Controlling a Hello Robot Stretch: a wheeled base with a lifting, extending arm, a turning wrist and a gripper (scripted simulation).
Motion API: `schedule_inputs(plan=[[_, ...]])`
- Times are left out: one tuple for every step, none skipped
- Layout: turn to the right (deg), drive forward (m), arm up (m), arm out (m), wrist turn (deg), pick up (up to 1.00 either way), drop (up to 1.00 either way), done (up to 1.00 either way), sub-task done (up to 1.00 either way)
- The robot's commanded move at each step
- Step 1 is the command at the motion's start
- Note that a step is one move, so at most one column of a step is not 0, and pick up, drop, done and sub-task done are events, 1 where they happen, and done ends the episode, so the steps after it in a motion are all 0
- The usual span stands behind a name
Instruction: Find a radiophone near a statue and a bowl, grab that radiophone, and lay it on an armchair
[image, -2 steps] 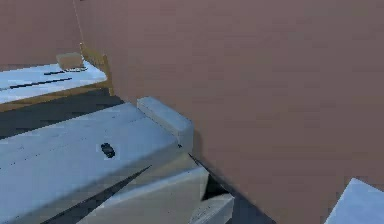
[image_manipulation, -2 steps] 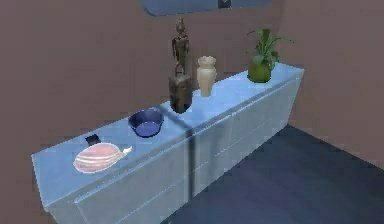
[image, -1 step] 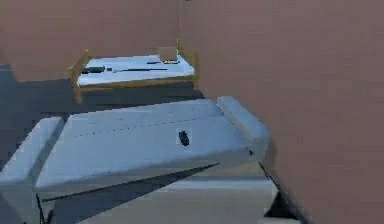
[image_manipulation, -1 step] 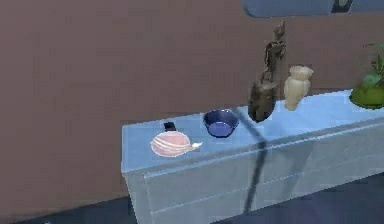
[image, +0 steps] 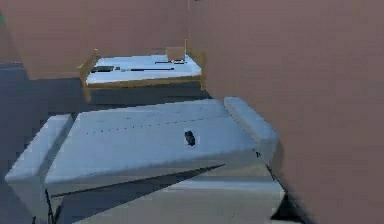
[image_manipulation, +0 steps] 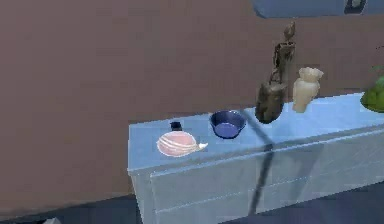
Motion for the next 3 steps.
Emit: schedule_inputs(plan=[[45.0,0.00,0.00,0.00,0.0,0.00,0.00,0.00,0.00],[24.0,0.00,0.00,0.00,0.0,0.00,0.00,0.00,0.00],[0.0,0.45,0.00,0.00,0.0,0.00,0.00,0.00,0.00]])
